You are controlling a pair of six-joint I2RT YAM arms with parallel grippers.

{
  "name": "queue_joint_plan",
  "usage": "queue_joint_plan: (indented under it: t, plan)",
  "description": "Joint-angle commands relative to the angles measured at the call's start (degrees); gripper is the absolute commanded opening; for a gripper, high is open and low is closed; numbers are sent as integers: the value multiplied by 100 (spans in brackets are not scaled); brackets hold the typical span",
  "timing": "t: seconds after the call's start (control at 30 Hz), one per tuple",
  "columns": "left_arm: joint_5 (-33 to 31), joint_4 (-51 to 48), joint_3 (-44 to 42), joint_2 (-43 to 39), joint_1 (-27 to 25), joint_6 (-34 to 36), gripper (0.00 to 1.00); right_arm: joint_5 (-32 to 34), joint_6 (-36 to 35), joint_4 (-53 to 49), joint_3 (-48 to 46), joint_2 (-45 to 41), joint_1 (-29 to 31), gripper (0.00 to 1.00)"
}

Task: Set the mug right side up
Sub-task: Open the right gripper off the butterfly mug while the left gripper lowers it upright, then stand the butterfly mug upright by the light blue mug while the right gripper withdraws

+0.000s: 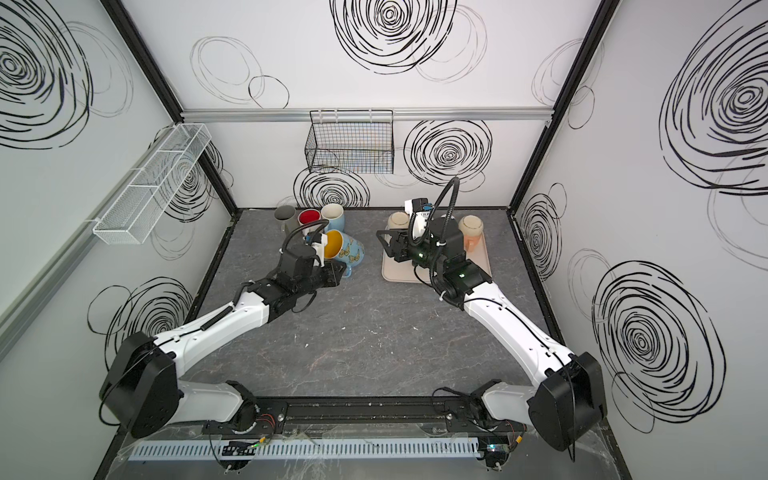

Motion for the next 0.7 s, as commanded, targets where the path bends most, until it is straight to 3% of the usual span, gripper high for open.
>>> queue_joint_plan:
  t: [0.0,0.37,0.67]
  plan:
    - [-572,198,485,249,-103,442,0,361,-276,-472,112,1,-20,51]
    - [-1097,-369,1402,1695,-200,688,0,978,-839,-1470,359,485,1,50]
    - [-1617,-998,3089,3108,-108,1079,0,1154,-1011,-1606,454,687,-23,50]
